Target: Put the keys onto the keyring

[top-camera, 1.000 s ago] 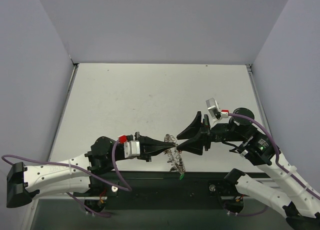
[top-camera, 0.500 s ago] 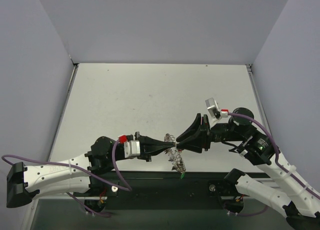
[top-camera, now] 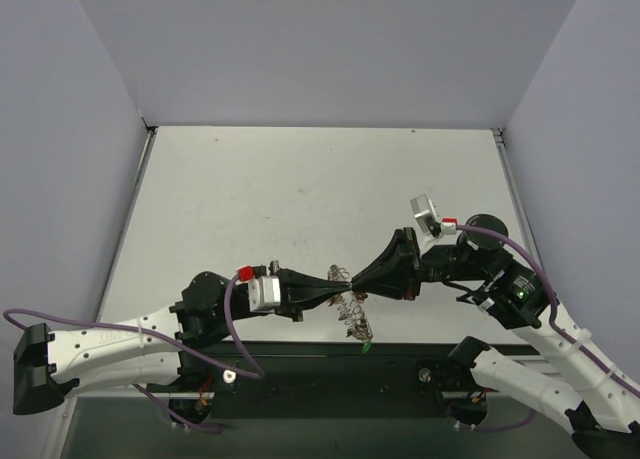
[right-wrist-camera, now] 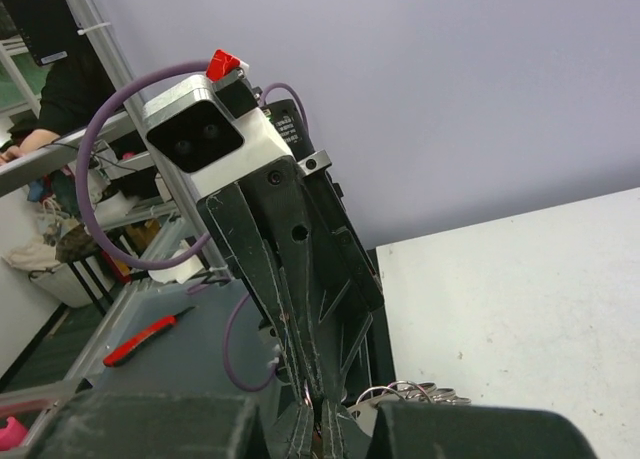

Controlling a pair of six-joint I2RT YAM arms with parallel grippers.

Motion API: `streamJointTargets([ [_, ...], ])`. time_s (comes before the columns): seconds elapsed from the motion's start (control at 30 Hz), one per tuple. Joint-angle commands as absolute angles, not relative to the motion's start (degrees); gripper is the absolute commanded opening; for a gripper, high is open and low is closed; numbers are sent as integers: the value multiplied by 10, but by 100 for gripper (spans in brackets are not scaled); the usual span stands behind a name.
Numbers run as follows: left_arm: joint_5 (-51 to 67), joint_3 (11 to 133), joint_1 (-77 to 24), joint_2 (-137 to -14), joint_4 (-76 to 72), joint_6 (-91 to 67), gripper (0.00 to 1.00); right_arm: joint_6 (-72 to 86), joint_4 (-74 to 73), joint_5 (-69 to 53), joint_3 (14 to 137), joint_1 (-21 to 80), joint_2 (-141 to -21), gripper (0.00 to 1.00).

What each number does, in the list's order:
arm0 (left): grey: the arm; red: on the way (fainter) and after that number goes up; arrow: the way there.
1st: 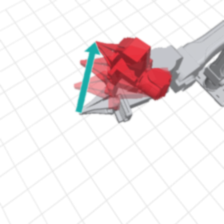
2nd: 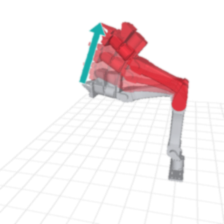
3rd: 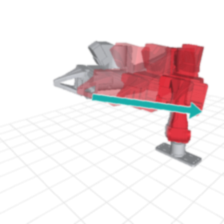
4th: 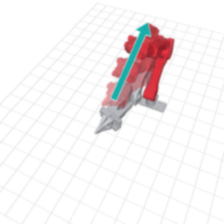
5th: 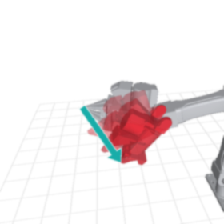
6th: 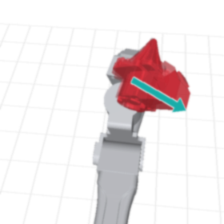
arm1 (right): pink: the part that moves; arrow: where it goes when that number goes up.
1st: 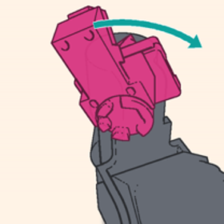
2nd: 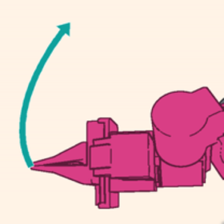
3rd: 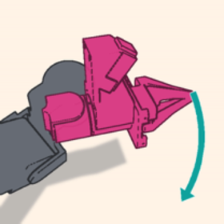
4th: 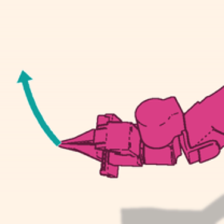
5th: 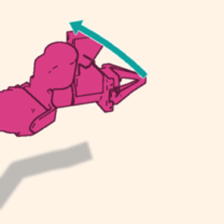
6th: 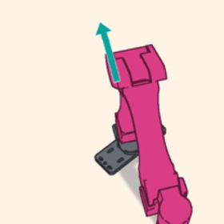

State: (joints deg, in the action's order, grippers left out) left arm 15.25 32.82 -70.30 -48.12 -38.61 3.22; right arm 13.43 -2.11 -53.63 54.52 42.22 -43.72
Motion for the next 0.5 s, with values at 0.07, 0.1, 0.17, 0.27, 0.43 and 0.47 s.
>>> streamJointTargets([
  [0.07,163,347,-705,-474,-425,37,0,138,18,-538,541,425,-444,0],
  [0.1,163,347,-705,-473,-423,36,0,136,15,-537,542,425,-446,0],
  [0.17,162,349,-705,-469,-413,40,0,132,11,-538,545,425,-447,0],
  [0.27,162,352,-705,-461,-392,41,0,120,2,-535,551,425,-451,0],
  [0.43,161,362,-705,-451,-353,47,16,110,-32,-532,559,424,-453,0],
  [0.47,160,361,-705,-446,-345,47,21,107,-39,-531,560,424,-453,0],
])
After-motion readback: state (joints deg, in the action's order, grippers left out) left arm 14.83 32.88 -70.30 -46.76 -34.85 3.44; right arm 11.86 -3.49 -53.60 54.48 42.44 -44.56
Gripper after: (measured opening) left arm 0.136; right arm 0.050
